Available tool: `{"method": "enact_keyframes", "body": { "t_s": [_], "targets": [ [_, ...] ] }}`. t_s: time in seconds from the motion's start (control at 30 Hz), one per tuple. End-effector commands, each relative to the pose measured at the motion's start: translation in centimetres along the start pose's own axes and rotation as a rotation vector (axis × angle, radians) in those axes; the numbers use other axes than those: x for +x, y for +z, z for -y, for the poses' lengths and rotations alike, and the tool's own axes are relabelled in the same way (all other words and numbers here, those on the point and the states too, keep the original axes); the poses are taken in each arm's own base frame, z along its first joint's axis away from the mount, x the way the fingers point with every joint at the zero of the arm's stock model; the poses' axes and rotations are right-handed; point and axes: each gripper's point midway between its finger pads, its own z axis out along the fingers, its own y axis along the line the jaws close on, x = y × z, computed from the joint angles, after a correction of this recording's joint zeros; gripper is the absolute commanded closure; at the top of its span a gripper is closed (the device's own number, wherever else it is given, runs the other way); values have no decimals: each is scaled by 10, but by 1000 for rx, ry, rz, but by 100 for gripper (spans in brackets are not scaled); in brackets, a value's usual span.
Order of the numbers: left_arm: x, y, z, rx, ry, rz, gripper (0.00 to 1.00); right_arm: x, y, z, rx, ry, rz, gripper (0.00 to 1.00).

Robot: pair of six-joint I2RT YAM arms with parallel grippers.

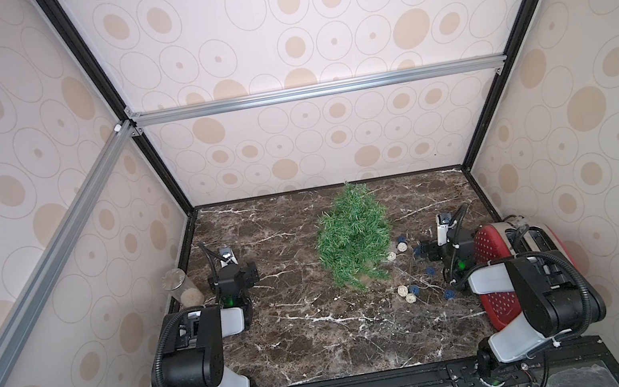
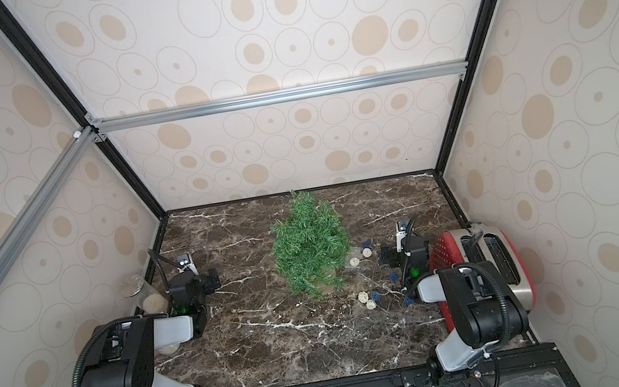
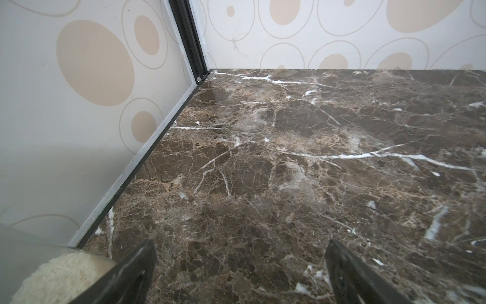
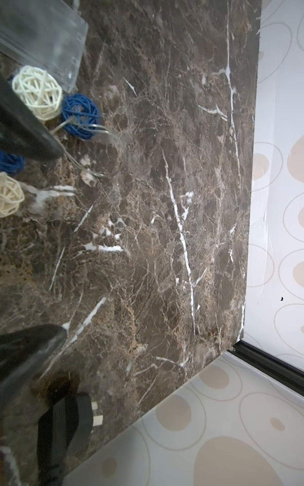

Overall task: Remove string lights from the small christmas tree
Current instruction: Reset both arms

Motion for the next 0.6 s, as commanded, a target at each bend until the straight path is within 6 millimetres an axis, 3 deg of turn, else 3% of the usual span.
{"method": "enact_keyframes", "body": {
  "t_s": [0.0,0.57],
  "targets": [
    [-11,0,-1,-3,1,38,1,-9,0,-1,-5,7,24,2],
    [-12,0,-1,-3,1,38,0,-9,0,-1,-5,7,24,1]
  ]
}}
